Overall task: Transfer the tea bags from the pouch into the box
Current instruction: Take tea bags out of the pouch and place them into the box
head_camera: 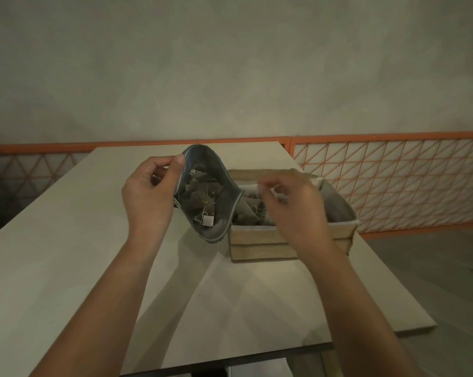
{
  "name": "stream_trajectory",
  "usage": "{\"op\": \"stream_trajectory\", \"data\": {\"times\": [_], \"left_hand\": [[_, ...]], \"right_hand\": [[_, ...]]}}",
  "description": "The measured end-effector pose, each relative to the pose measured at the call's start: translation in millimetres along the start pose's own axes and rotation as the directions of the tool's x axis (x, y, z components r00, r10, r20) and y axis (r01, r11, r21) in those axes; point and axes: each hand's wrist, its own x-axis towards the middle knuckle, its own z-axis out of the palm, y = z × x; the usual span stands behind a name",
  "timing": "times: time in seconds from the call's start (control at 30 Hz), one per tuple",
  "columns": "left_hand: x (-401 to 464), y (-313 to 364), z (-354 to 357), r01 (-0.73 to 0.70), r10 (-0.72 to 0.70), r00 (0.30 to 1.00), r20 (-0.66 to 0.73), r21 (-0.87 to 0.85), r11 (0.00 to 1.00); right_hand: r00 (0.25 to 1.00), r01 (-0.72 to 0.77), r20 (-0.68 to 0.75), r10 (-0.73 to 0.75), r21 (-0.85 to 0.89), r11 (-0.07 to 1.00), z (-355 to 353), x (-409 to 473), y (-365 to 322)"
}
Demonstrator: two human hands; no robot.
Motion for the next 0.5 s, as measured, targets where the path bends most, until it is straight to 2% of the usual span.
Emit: {"op": "stream_trajectory", "data": {"times": [0.07,0.13,0.23,0.4,0.5], "left_hand": [[-1,1,0,-0.013,0.013,1.000,0.012,0.018,1.000],[-1,2,0,-0.020,0.019,1.000,0.016,0.020,1.000],[-1,5,-2,-0.021,0.021,1.000,0.023,0.007,1.000],[-2,7,-3,-0.030,0.030,0.999,0.022,0.019,0.999],[-3,10,-3,-0.034,0.033,0.999,0.018,0.017,0.999]], "right_hand": [[0.997,0.050,0.051,-0.056,0.107,0.993,10,0,-24],[0.983,0.103,0.141,-0.118,0.107,0.989,27,0,-40],[0.959,0.168,0.230,-0.166,0.012,0.986,54,6,-56],[0.907,0.189,0.415,-0.064,-0.266,0.945,79,23,-65],[0.887,0.245,0.456,-0.065,-0.347,0.905,82,23,-65]]}}
